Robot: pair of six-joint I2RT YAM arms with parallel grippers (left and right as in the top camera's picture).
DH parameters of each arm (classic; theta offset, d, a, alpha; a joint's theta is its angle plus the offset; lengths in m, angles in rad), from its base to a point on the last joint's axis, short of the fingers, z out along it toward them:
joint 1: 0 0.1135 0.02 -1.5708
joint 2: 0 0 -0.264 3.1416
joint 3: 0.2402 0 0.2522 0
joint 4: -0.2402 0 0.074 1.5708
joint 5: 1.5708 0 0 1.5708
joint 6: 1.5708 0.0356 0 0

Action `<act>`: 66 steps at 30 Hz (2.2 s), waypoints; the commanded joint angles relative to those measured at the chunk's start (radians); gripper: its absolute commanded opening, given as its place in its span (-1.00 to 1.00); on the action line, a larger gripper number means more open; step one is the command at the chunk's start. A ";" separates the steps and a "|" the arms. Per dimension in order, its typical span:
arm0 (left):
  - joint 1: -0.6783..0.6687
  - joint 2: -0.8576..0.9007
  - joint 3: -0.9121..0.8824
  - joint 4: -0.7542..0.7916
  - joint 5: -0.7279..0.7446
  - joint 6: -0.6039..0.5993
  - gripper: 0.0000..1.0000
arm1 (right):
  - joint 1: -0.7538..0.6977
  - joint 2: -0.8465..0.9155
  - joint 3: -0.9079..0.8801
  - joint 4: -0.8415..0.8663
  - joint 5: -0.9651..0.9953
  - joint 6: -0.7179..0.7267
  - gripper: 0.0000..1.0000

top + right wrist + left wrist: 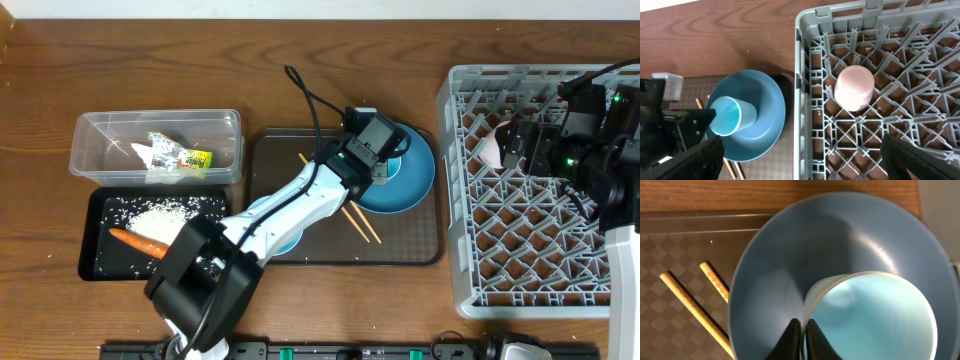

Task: Sort waste into correct bins and load items into the dishwasher rack
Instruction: 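Lift the light-blue cup off the plate with the left gripper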

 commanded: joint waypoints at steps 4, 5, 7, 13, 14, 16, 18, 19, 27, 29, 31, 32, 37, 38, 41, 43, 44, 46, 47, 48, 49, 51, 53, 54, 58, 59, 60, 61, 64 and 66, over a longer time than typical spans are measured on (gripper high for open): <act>0.002 0.005 -0.003 0.001 -0.032 -0.018 -0.29 | -0.010 -0.006 0.012 -0.002 -0.011 -0.005 0.99; 0.002 0.005 -0.003 0.000 -0.029 -0.018 -0.27 | -0.010 -0.006 0.012 -0.002 -0.011 -0.005 0.99; 0.002 0.005 -0.003 -0.003 -0.023 -0.018 -0.23 | -0.010 -0.006 0.012 -0.002 -0.011 -0.005 0.98; 0.027 -0.033 0.012 -0.002 0.020 -0.017 -0.18 | -0.010 -0.006 0.012 -0.002 -0.011 -0.005 0.99; 0.035 -0.042 0.016 -0.003 0.061 -0.017 -0.18 | -0.010 -0.006 0.012 -0.002 -0.011 -0.005 0.99; 0.048 -0.051 0.020 -0.008 0.161 -0.017 -0.17 | -0.010 -0.006 0.012 -0.002 -0.011 -0.005 0.99; 0.051 -0.050 0.020 -0.025 0.217 -0.018 -0.17 | -0.010 -0.006 0.012 -0.002 -0.011 -0.005 0.99; 0.051 -0.047 0.020 -0.042 0.220 -0.018 -0.17 | -0.010 -0.006 0.012 -0.002 -0.011 -0.005 0.98; 0.051 0.001 0.019 -0.066 0.202 -0.018 -0.17 | -0.010 -0.006 0.012 -0.002 -0.011 -0.005 0.99; 0.055 0.007 0.019 -0.048 0.201 -0.018 -0.18 | -0.010 -0.006 0.012 -0.002 -0.011 -0.005 0.99; 0.056 0.007 0.019 -0.035 0.202 -0.028 -0.19 | -0.010 -0.006 0.012 -0.002 -0.011 -0.005 0.99; 0.056 0.007 0.019 -0.029 0.202 -0.033 -0.20 | -0.010 -0.006 0.012 -0.002 -0.011 -0.005 0.98; 0.055 0.014 0.018 -0.026 0.201 -0.037 -0.20 | -0.010 -0.006 0.012 -0.002 -0.011 -0.005 0.98; 0.055 0.018 0.018 -0.026 0.201 -0.037 -0.20 | -0.010 -0.006 0.012 -0.002 -0.011 -0.005 0.98; 0.055 0.032 0.018 -0.026 0.201 -0.037 -0.20 | -0.010 -0.006 0.012 -0.002 -0.011 -0.005 0.99; 0.055 0.043 0.018 -0.026 0.201 -0.040 -0.21 | -0.010 -0.006 0.012 -0.002 -0.011 -0.005 0.98; 0.055 0.048 0.018 -0.025 0.201 -0.040 -0.21 | -0.010 -0.006 0.012 -0.002 -0.011 -0.005 0.99; 0.056 0.058 0.018 -0.024 0.201 -0.040 -0.30 | -0.010 -0.006 0.012 -0.002 -0.011 -0.005 0.99; 0.057 0.060 0.018 -0.024 0.201 -0.040 -0.34 | -0.010 -0.006 0.012 -0.002 -0.011 -0.005 0.98; 0.058 0.059 0.018 -0.022 0.199 -0.040 -0.37 | -0.010 -0.006 0.012 -0.002 -0.011 -0.005 0.99; 0.060 0.059 0.018 -0.019 0.193 -0.040 -0.43 | -0.010 -0.006 0.012 -0.002 -0.011 -0.005 0.99; 0.066 0.050 0.018 -0.014 0.182 -0.040 -0.56 | -0.010 -0.006 0.012 -0.002 -0.011 -0.005 0.99; 0.074 0.040 0.019 -0.014 0.183 -0.055 -0.63 | -0.010 -0.006 0.012 -0.002 -0.011 -0.005 0.98; 0.077 0.034 0.020 -0.014 0.183 -0.056 -0.63 | -0.010 -0.006 0.012 -0.002 -0.011 -0.005 0.98; 0.088 0.002 0.020 -0.015 0.184 -0.055 -0.81 | -0.010 -0.006 0.012 -0.002 -0.011 -0.005 0.98; 0.089 -0.008 0.020 -0.015 0.184 -0.055 -0.86 | -0.010 -0.006 0.012 -0.002 -0.011 -0.005 0.98; 0.089 -0.023 0.020 -0.018 0.184 -0.055 -0.88 | -0.010 -0.006 0.012 -0.002 -0.011 -0.005 0.99; 0.089 -0.037 0.020 -0.018 0.184 -0.048 -0.88 | -0.010 -0.006 0.012 -0.002 -0.011 -0.005 0.99; 0.094 -0.085 0.020 -0.018 0.216 -0.034 -0.88 | -0.010 -0.006 0.012 -0.002 -0.011 -0.005 0.99; 0.112 -0.121 0.020 -0.014 0.314 0.003 -0.88 | -0.010 -0.006 0.012 -0.002 -0.011 -0.005 0.99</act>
